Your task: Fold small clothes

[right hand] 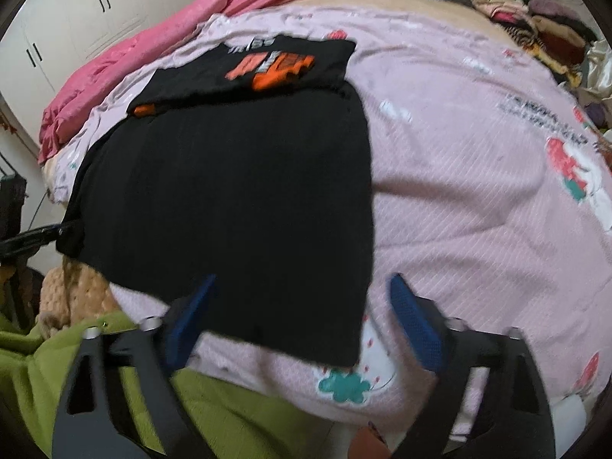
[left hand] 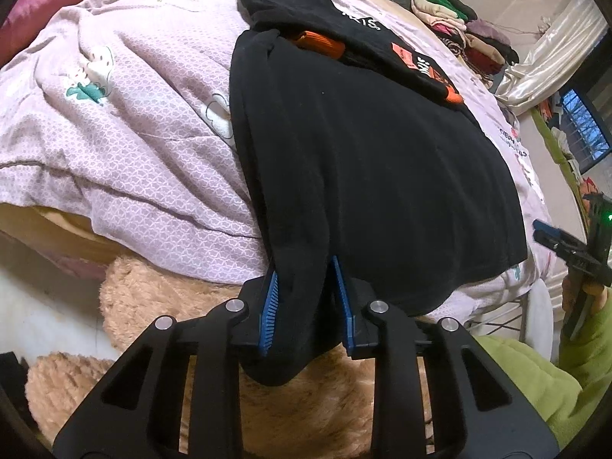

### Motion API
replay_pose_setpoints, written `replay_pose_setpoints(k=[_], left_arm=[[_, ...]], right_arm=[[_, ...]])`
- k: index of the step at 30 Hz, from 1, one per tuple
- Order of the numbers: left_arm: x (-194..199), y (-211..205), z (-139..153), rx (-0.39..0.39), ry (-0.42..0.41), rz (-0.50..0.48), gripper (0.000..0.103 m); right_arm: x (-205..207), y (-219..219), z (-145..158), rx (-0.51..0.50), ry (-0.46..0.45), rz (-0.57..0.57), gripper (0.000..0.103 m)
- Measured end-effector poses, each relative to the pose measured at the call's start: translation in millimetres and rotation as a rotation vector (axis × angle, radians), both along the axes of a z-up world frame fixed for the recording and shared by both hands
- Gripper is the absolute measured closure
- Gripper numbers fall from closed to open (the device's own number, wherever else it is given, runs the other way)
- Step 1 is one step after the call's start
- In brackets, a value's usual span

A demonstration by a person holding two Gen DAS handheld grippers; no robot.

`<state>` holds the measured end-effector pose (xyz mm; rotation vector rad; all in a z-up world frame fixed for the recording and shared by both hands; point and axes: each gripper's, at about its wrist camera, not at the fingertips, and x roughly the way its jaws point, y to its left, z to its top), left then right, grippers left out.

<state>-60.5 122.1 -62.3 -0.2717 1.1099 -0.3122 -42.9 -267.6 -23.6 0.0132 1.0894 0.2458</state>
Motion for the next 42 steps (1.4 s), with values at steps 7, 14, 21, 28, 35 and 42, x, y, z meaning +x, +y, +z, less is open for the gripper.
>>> replay_pose_setpoints(k=[7, 14, 21, 28, 35, 42], left_arm=[[-2, 3, -3, -0.015, 0.01, 0.013, 0.084], [-3, 7, 1, -0.027, -0.006, 0.029, 0.099], [-2, 8, 2, -0.036, -0.009, 0.029, 0.099], [-6, 10, 15, -0.047, -0.051, 0.029, 0.101], [-8, 24, 54, -0.108, -0.145, 0.054, 0.101], [1, 36, 90, -0.144, -0.238, 0.085, 0.101]], right_arm=[[0, -1, -22, 0.003, 0.072, -0.006, 0.047], [2, -11, -21, 0.025, 0.055, -0.013, 0.089], [0, -23, -32, 0.034, 0.096, -0.048, 0.075], [-5, -15, 0, 0.101, -0.005, 0.018, 0.096], [2, -19, 48, 0.17, -0.177, 0.016, 0.097], [15, -28, 82, 0.222, -0.326, -0.041, 0.097]])
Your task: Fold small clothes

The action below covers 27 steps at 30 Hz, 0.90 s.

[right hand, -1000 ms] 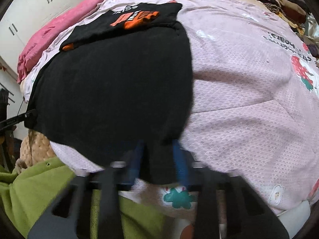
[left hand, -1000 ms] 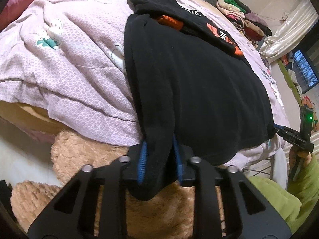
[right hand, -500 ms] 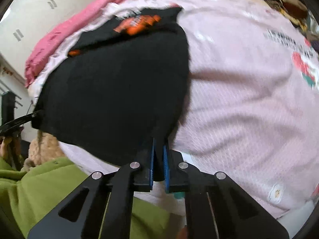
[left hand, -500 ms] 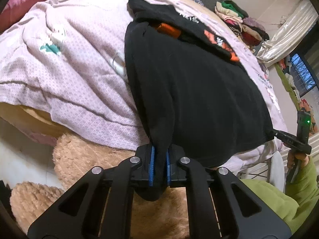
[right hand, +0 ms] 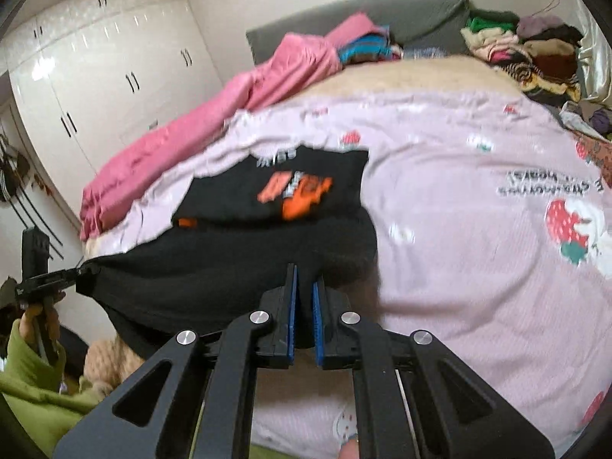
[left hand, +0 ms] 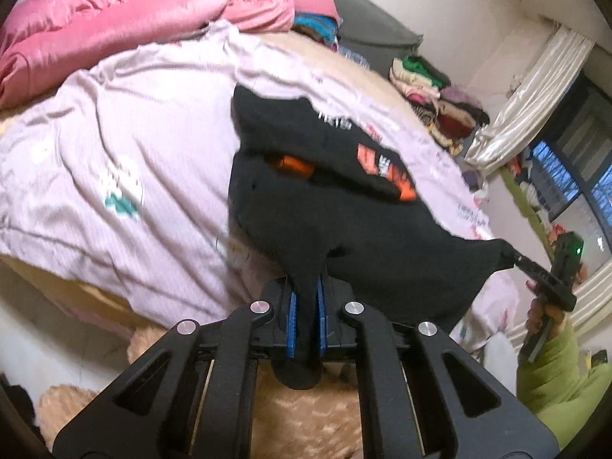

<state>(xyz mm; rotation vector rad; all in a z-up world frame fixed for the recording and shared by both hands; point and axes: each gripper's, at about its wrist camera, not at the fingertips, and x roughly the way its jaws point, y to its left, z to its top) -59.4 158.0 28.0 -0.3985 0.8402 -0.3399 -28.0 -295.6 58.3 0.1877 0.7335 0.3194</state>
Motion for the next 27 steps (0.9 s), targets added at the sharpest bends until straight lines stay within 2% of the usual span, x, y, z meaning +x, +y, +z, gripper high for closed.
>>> replay_pose_setpoints(k=[11, 27], left_arm=[[28, -4, 35, 0.022, -0.087, 0.018, 0.101], [67, -10, 62, 0.089, -0.123, 0.027, 0.101]], right_arm=[[19, -7, 31, 0.036, -0.114, -0.05, 0.097], [58, -7, 45, 0.025, -0.155, -0.08, 0.097]])
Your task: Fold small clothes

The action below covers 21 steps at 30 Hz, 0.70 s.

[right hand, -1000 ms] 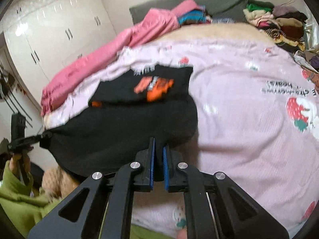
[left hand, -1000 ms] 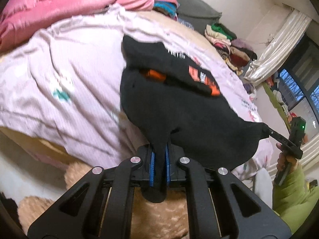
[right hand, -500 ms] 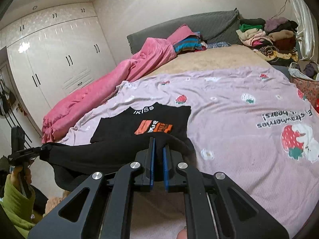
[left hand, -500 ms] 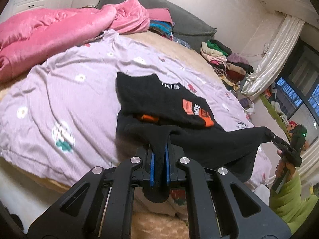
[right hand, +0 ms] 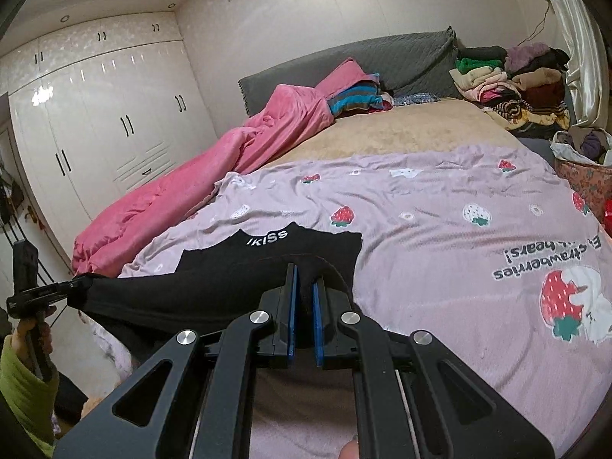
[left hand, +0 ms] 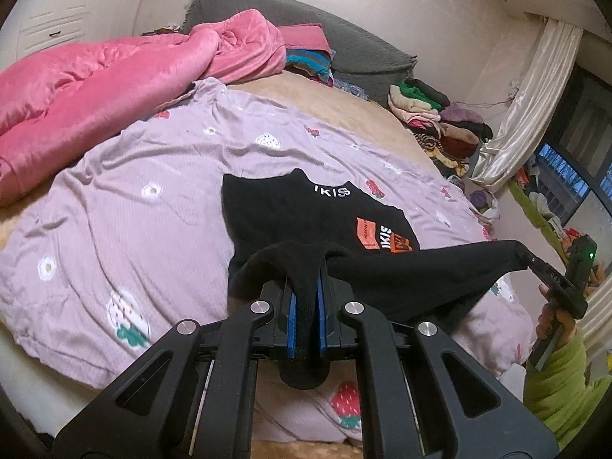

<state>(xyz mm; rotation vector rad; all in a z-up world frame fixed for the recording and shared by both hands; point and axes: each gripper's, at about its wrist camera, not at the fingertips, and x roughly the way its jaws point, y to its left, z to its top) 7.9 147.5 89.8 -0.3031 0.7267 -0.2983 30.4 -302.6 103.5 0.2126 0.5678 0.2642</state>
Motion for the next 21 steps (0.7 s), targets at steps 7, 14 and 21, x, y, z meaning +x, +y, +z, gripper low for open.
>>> replay_pose_setpoints(k=[7, 14, 21], left_arm=[[17, -3, 4, 0.026, -0.001, 0.007, 0.101], [32, -2, 4, 0.027, 0.002, 0.019, 0.101], [51, -1, 0, 0.036, 0.014, 0.033, 0.101]], right_arm=[[20, -1, 0, -0.012, 0.004, -0.005, 0.097], [33, -3, -1, -0.014, 0.001, -0.011, 0.097], [56, -1, -5, -0.026, 0.01, -0.015, 0.097]])
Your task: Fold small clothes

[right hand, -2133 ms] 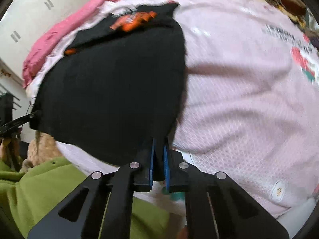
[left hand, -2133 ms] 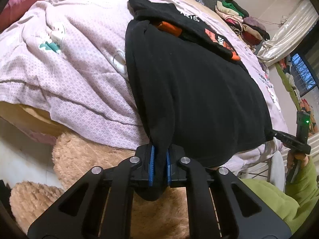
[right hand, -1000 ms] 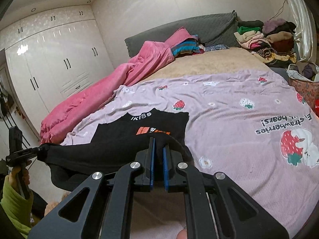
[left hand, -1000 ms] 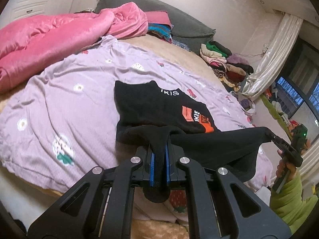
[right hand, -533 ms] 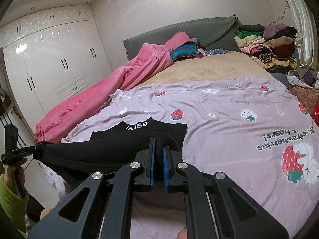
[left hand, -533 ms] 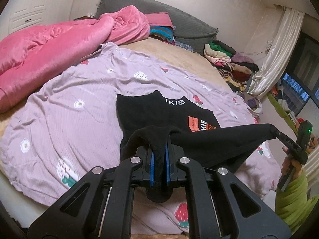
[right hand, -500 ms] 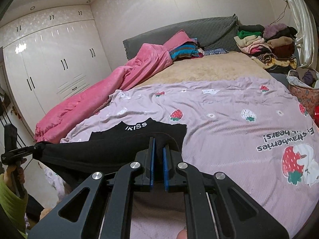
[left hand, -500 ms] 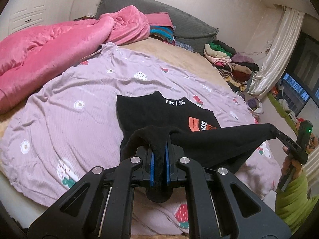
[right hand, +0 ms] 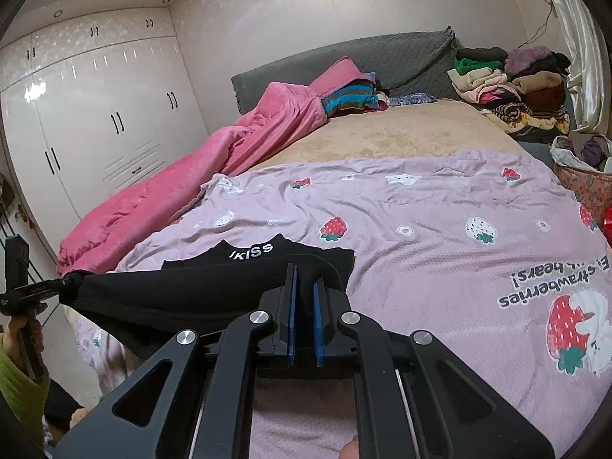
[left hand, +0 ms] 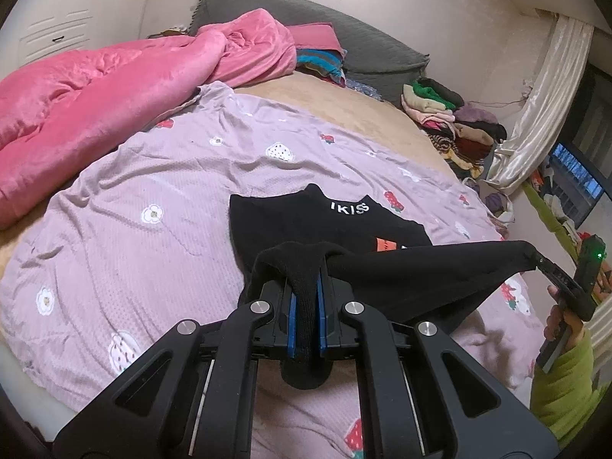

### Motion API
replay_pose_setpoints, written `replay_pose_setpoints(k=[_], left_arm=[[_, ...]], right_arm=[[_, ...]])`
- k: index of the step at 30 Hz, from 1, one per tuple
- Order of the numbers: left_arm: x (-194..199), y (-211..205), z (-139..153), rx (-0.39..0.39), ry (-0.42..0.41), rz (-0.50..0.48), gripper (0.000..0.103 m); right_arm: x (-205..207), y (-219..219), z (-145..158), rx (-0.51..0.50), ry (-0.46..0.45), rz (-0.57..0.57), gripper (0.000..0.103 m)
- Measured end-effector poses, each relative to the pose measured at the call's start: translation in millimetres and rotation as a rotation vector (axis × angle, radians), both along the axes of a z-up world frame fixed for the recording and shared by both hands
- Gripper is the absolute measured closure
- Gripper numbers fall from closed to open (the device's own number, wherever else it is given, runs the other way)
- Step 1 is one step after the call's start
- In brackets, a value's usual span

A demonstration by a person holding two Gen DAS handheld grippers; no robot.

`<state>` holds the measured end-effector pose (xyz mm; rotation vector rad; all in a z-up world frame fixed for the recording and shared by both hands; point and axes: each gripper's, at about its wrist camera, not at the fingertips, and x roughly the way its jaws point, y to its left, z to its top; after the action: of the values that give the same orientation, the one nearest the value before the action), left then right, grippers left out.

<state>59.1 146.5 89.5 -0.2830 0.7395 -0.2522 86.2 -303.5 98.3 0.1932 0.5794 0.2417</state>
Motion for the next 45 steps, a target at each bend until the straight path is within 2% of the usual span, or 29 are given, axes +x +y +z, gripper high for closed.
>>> replay_pose_setpoints(k=[16, 31, 34, 37, 38, 39, 42, 45], left_arm=[[42, 2, -18, 0.044, 0.04, 0.027, 0.101], [79, 1, -57, 0.105, 0.121, 0.055, 0.099], [87, 2, -65, 0.101, 0.141, 0.064, 0.096], [88, 5, -67, 0.085, 0.145, 0.076, 0.092], [86, 7, -66, 0.094, 0.133, 0.094, 0.077], [85, 8, -64, 0.096, 0.124, 0.102, 0.067], [77, 16, -54, 0.077, 0.091, 0.122, 0.067], [66, 14, -44, 0.1, 0.057, 0.118, 0.067]], right_arm=[[49, 5, -22, -0.024, 0.042, -0.013, 0.096], [100, 18, -61, -0.103, 0.142, -0.05, 0.095], [110, 21, -70, -0.114, 0.169, -0.064, 0.09], [116, 19, -75, -0.135, 0.175, -0.099, 0.061], [115, 17, -75, -0.13, 0.173, -0.105, 0.061], [114, 15, -75, -0.123, 0.173, -0.113, 0.061], [105, 11, -71, -0.126, 0.153, -0.12, 0.061], [89, 13, -63, -0.132, 0.115, -0.102, 0.06]])
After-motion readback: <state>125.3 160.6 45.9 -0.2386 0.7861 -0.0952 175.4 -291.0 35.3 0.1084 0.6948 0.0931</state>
